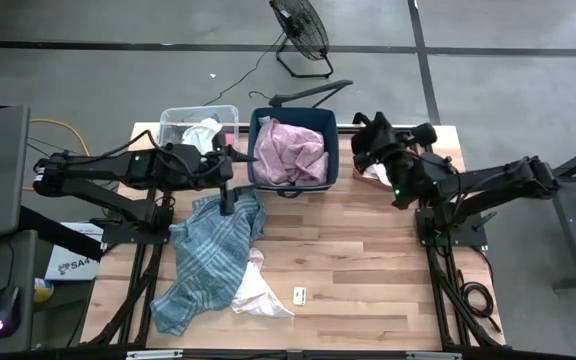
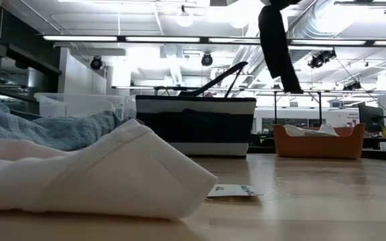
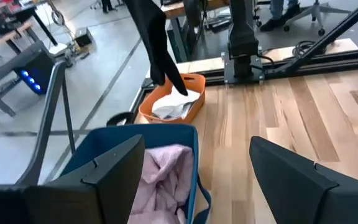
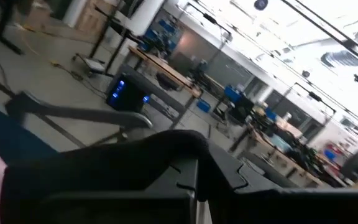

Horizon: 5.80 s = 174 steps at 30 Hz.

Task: Pick & Place Cloths
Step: Put the black sock into the orange bin, then put the blue shirt into the blue bin

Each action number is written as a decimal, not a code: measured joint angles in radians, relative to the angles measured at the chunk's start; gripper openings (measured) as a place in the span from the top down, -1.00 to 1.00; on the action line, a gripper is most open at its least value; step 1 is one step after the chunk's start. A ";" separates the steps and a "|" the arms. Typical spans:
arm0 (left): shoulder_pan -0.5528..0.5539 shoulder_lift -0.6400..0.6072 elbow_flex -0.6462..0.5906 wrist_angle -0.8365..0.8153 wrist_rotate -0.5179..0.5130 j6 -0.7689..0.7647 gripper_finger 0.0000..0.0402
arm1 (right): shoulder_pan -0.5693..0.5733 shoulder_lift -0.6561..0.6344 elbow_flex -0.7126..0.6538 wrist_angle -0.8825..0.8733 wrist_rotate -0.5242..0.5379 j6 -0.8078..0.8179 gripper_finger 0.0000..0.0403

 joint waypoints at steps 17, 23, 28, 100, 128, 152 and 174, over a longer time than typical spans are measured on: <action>0.000 -0.026 0.000 -0.104 -0.002 -0.045 -0.42 | -0.088 -0.032 0.000 -0.543 -0.085 0.682 0.98; 0.000 -0.025 0.000 -0.120 -0.002 -0.055 -0.42 | -0.164 -0.045 0.000 -0.838 -0.277 1.024 0.98; 0.000 -0.025 0.000 -0.123 -0.001 -0.061 -0.42 | -0.269 -0.098 0.000 -0.992 -0.525 1.200 0.98; 0.000 -0.020 0.000 -0.194 0.006 -0.090 -0.42 | -0.805 0.509 0.002 -1.453 -1.075 1.400 0.98; 0.000 -0.020 0.000 -0.209 0.005 -0.106 -0.42 | -0.802 0.060 -0.002 -1.476 -1.141 1.482 -0.05; 0.000 -0.021 -0.258 -0.597 0.161 -0.561 -0.42 | -0.441 -0.047 -0.001 -1.503 -1.120 1.614 -0.02; 0.000 -0.020 -0.606 -0.201 0.188 -0.648 -0.42 | -0.288 -0.047 0.000 -1.479 -1.048 1.674 -0.02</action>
